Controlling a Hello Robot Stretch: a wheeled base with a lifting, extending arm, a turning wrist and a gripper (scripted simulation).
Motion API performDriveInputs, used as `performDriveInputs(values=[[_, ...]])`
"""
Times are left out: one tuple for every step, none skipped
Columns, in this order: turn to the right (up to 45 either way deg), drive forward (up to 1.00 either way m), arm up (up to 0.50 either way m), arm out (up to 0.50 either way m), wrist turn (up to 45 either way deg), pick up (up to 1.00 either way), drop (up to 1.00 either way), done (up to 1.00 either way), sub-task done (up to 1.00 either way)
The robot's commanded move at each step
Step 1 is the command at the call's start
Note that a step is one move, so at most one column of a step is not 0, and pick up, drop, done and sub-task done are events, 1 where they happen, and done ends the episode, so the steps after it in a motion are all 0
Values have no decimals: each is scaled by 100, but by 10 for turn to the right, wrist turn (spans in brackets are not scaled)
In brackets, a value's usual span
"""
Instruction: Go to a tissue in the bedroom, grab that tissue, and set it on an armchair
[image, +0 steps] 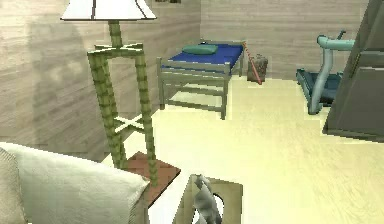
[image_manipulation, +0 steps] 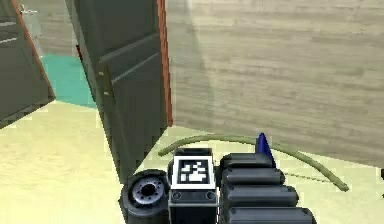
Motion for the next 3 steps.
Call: performDriveInputs(values=[[0,15,0,0,0,0,0,0,0],[450,0,0,0,0,0,0,0,0],[450,0,0,0,0,0,0,0,0]])
